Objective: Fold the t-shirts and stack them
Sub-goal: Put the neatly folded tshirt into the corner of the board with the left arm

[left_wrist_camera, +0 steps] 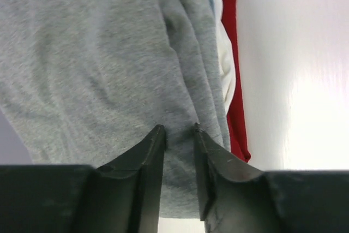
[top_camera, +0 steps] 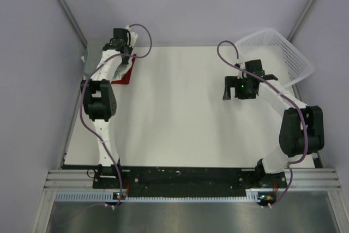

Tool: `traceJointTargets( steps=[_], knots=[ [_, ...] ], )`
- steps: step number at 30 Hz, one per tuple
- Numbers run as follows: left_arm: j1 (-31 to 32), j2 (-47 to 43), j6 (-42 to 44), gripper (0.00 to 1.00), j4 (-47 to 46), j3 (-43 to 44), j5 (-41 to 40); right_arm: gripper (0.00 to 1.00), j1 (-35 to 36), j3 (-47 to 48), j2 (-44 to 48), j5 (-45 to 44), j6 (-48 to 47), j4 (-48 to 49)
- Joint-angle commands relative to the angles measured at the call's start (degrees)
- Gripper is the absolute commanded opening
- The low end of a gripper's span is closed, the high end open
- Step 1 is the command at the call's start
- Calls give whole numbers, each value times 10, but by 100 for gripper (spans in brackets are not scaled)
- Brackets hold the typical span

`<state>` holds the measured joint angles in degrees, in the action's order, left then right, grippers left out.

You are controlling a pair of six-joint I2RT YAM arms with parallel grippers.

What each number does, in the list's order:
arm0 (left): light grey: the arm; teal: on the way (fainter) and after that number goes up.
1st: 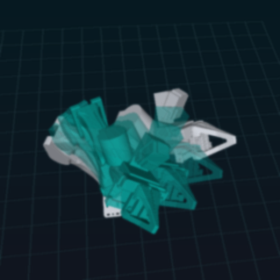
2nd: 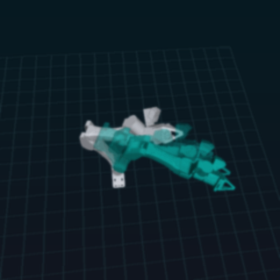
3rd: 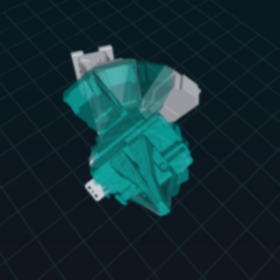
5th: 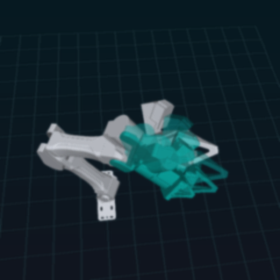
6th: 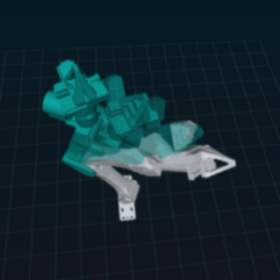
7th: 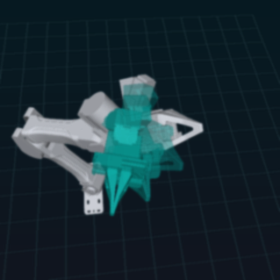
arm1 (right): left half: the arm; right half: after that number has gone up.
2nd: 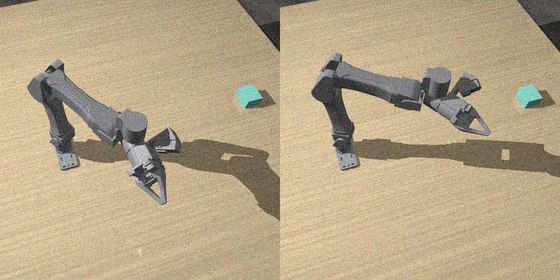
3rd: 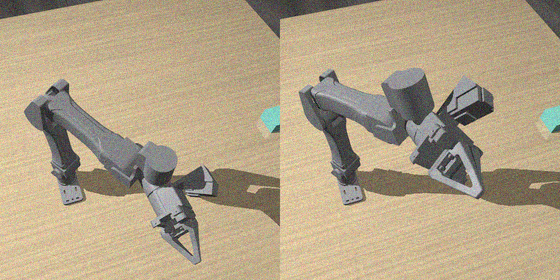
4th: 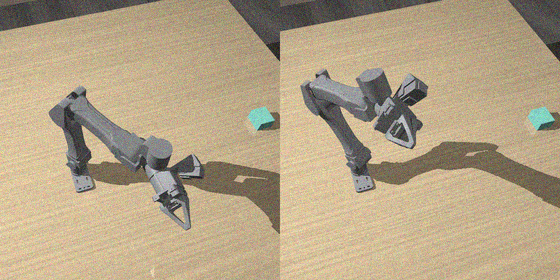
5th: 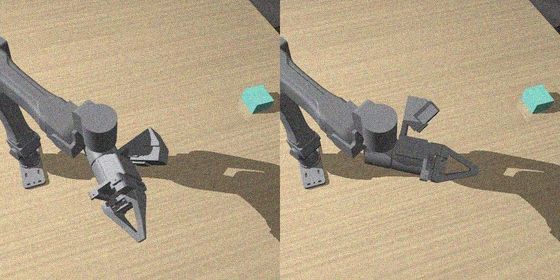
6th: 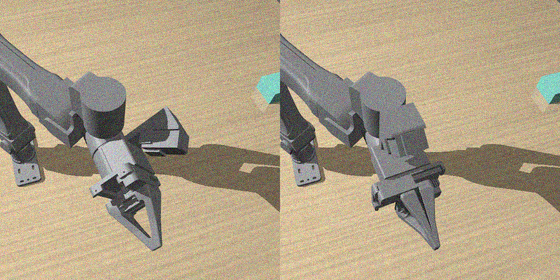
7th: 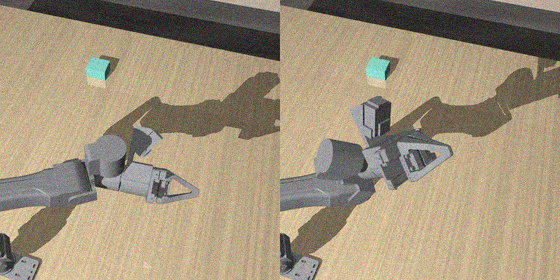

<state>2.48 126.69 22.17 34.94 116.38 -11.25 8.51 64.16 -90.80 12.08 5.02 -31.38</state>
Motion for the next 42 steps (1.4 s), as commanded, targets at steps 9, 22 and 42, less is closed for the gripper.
traceJointTargets(
  steps=[9, 22, 42],
  knots=[
    [35, -48, 19, 0, -36, -86, 21, 99, 7, 4, -2, 7, -9, 4],
    [35, -61, 34, 36, -40, -95, 11, 99, 7, 3, 2, 12, -9, 3],
    [73, -486, -67, 99, -190, -545, 159, 99, 7, -82, 137, -27, 28, 118]
  ],
)
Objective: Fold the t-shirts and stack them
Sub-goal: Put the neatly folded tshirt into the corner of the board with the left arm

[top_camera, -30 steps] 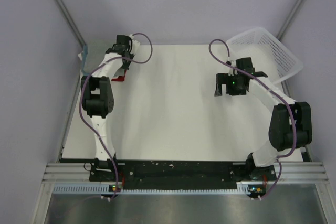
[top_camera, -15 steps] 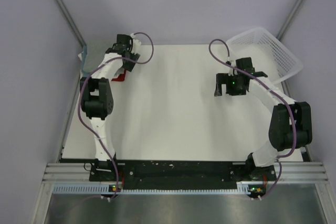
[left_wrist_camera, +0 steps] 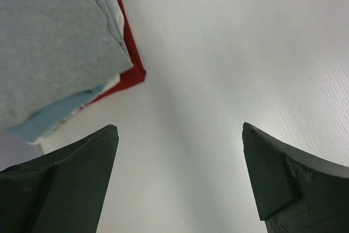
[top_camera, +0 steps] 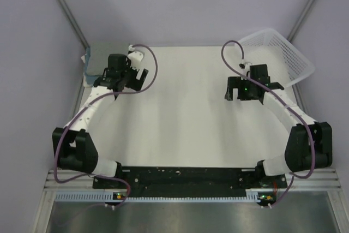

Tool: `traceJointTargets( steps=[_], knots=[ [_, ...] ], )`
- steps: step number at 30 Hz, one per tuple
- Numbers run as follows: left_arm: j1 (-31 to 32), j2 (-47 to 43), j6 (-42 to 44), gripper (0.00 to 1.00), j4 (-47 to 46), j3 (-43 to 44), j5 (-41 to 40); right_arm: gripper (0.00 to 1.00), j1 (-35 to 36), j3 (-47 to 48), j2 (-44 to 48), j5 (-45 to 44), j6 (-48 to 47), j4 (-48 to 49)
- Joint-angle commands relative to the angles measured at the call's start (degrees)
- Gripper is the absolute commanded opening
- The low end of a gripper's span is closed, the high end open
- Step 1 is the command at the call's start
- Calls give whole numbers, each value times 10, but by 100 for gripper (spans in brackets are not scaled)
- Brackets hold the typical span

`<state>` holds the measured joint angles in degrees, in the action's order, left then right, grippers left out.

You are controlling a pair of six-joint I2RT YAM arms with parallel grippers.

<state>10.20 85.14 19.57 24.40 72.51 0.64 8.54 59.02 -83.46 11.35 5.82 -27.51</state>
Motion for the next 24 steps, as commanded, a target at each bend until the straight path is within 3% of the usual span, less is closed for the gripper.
traceJointTargets(
  steps=[1, 6, 12, 18, 21, 24],
  knots=[
    [-6, -96, -45, 99, -108, -138, 36, 99, 5, -46, 77, -22, 27, 95],
    [-39, -182, -63, 99, -239, -299, 37, 99, 4, -136, 144, -41, 36, 198],
    [-131, -219, -143, 99, -425, -454, 131, 99, 0, -277, 225, -111, 35, 357],
    [-135, -202, -190, 99, -520, -511, 26, 99, 0, -384, 283, -169, 21, 495],
    [-135, -191, -169, 99, -593, -546, 43, 99, 0, -443, 294, -170, -4, 590],
    [-134, -204, -172, 99, -583, -548, 60, 99, -1, -530, 291, -186, -14, 739]
  ],
)
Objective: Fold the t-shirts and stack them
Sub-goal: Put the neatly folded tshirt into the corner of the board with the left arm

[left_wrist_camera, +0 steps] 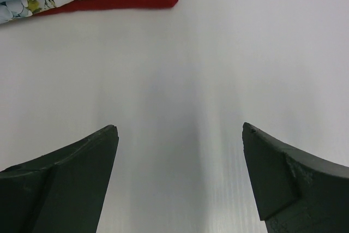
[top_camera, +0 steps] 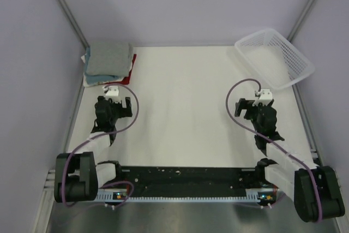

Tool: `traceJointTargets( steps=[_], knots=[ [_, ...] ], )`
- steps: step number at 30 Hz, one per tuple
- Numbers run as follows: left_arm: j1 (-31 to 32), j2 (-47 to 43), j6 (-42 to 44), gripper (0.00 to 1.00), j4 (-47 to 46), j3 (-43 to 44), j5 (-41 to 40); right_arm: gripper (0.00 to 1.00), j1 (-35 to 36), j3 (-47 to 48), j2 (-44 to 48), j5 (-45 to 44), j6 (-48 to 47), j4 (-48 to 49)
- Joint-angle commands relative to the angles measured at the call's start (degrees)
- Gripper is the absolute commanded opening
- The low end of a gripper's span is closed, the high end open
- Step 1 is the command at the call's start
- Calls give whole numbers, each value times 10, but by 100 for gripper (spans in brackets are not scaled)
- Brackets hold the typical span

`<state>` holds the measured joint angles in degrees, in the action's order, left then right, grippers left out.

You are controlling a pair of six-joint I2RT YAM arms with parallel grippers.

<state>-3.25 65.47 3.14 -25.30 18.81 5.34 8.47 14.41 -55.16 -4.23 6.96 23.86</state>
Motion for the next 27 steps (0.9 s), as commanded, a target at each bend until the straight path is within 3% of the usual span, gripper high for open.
traceJointTargets(
  steps=[1, 9, 27],
  knots=[
    [-1, -9, -2, 99, -96, -17, 19, 99, 0, -110, -1, -36, -28, 289],
    [-1, -7, -2, 99, -92, -14, 19, 99, -2, -110, -57, 8, -33, 365],
    [-1, -7, -3, 99, -90, -13, 11, 99, -3, -103, -58, 13, -34, 353]
  ],
)
